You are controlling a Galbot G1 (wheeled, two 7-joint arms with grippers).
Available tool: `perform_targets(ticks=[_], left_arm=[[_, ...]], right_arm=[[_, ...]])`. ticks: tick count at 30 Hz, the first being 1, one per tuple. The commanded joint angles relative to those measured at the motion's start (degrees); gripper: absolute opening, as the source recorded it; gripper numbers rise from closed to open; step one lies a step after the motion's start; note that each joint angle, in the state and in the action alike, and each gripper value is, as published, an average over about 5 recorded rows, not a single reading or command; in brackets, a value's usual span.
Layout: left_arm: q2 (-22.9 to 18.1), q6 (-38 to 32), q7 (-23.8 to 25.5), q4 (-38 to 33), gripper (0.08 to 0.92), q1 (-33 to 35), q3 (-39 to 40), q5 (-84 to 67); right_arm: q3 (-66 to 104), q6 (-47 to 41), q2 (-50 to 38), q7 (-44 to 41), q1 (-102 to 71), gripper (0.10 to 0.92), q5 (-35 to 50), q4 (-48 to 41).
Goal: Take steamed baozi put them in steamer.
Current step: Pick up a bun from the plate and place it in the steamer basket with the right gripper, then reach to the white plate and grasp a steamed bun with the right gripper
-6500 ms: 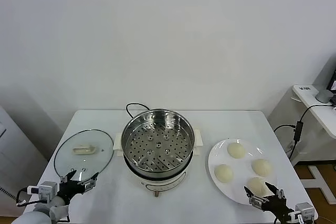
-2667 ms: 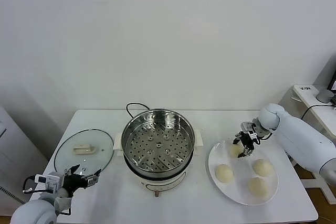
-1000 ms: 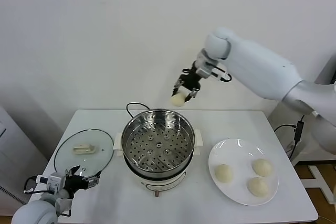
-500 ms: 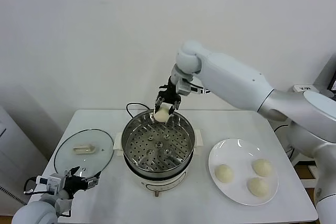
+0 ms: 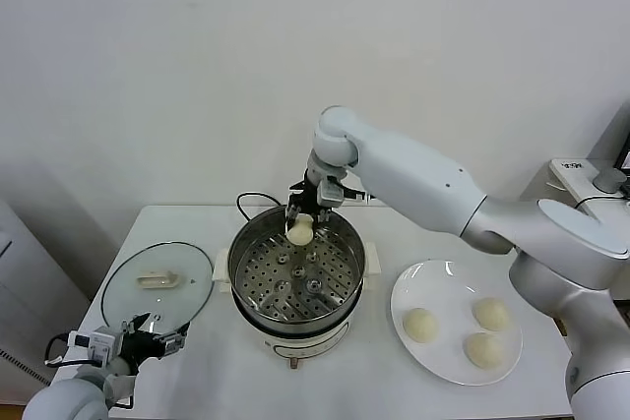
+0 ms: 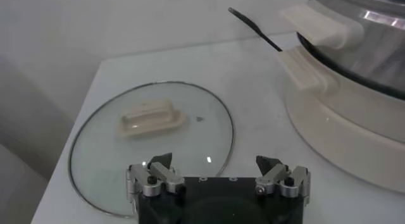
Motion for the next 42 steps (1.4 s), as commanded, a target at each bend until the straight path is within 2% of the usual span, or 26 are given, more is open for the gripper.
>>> perform_targets(ticks=[1,8,11,16,19,24,26,31,36,42], left_arm=[[0.0,0.0,0.0,0.1,0.823,0.0,0.0,0.0],[-0.1,0.0,0.0,0.3,0.823,-0.2,0.1,0.0],[-0.1,0.0,0.0,0.4,0.823,-0.3,0.1,0.0],[-0.1,0.0,0.0,0.4,0.823,-0.3,0.1,0.0],[0.0,0.0,0.0,0.3,0.823,-0.3,0.0,0.0],[0.1,0.2,0.0,-0.1,0.823,-0.2,-0.1,0.0],[0.2,0.2,0.0,-0.3,0.823,-0.2,-0.2,0.0],[0.4,0.2,0.0,-0.6,0.823,-0.2,-0.3,0.0],[0.5,0.3,0.0,-0.9,0.823,-0.2,-0.3,0.0],[0.7,0.3,0.0,-1.2,0.823,-0.2,-0.4,-0.1]], right_arm=[[2.2,2.8,0.8,0.5,-3.5,0.493,-4.5,-0.7],[2.8,2.8,1.4,0.9,-4.4,0.524,-5.2,-1.3],[3.0,2.8,1.6,1.2,-4.5,0.576,-5.2,-1.4],[3.6,2.8,1.4,1.8,-2.8,0.712,-3.4,-1.8],[2.4,2.8,0.1,2.0,1.3,0.786,2.2,-2.1],[-5.4,1.2,-6.1,0.7,11.7,0.821,17.2,-2.3],[-8.9,-2.5,-8.9,-0.4,15.0,0.822,23.2,-3.3],[-19.6,-19.1,-16.0,-2.9,21.8,0.823,36.7,-4.9],[-27.7,-28.7,-22.2,-4.9,25.7,0.823,43.0,-4.0],[-37.2,-43.5,-31.2,-4.2,29.5,0.823,50.6,4.9]])
